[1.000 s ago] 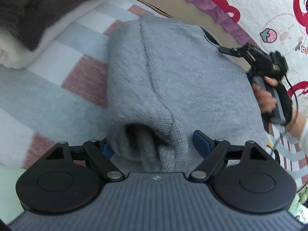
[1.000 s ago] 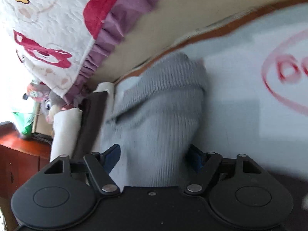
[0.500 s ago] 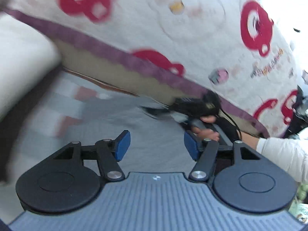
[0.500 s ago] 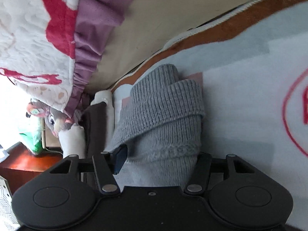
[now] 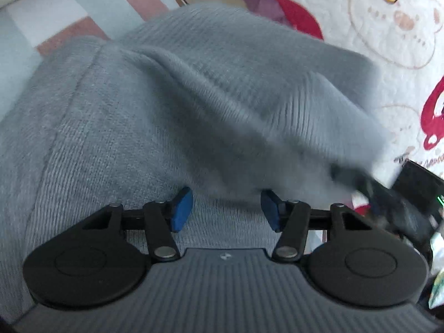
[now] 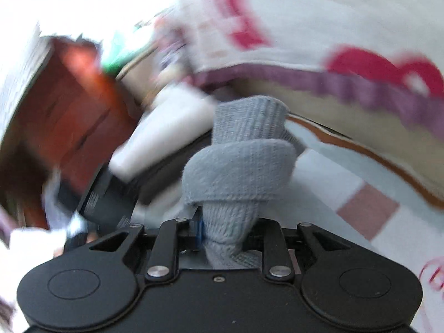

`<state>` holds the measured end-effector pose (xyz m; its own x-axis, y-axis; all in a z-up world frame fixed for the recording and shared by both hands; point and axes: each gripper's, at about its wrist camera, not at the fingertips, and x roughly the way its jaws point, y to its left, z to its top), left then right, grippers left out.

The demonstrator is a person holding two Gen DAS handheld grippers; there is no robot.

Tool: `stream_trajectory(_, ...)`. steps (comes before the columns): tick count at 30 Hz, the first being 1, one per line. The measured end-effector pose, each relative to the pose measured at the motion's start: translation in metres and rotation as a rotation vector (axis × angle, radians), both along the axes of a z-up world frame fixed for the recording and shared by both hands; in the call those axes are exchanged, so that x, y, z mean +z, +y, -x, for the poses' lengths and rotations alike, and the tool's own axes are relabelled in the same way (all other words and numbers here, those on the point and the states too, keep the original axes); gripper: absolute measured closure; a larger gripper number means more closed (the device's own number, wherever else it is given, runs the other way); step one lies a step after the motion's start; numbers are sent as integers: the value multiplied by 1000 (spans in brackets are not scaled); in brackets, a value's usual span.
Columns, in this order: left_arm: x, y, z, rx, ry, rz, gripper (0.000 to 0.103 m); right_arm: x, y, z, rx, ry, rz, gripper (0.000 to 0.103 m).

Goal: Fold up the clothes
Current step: 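Lift the sleeve with the right gripper and fold it across the sweater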

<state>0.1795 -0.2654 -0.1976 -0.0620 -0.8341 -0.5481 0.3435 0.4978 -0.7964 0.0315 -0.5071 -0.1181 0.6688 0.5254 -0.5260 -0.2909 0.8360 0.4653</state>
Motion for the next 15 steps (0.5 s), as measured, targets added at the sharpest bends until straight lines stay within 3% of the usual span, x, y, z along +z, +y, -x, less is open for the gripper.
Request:
stream_trajectory(4, 20, 23, 18, 1, -122, -55, 48, 17, 45, 13, 136, -12, 241, 77)
stream_trajectory(6, 31, 41, 22, 21, -193, -85, 44, 9, 61, 18, 173, -8, 366, 77)
stream_trajectory(8, 35, 54, 19, 32, -232, -118, 41, -4, 70, 21, 187, 1, 473, 69)
stream_trajectory(12, 15, 58, -2, 77, -92, -39, 41, -22, 52, 4, 72, 37, 424, 67)
stream_trajectory(13, 14, 54, -2, 81, -81, -35, 41, -23, 46, 0, 42, 37, 397, 67)
stream_trajectory(15, 18, 45, 6, 47, -143, -68, 41, -25, 43, -6, 25, 41, 384, 67)
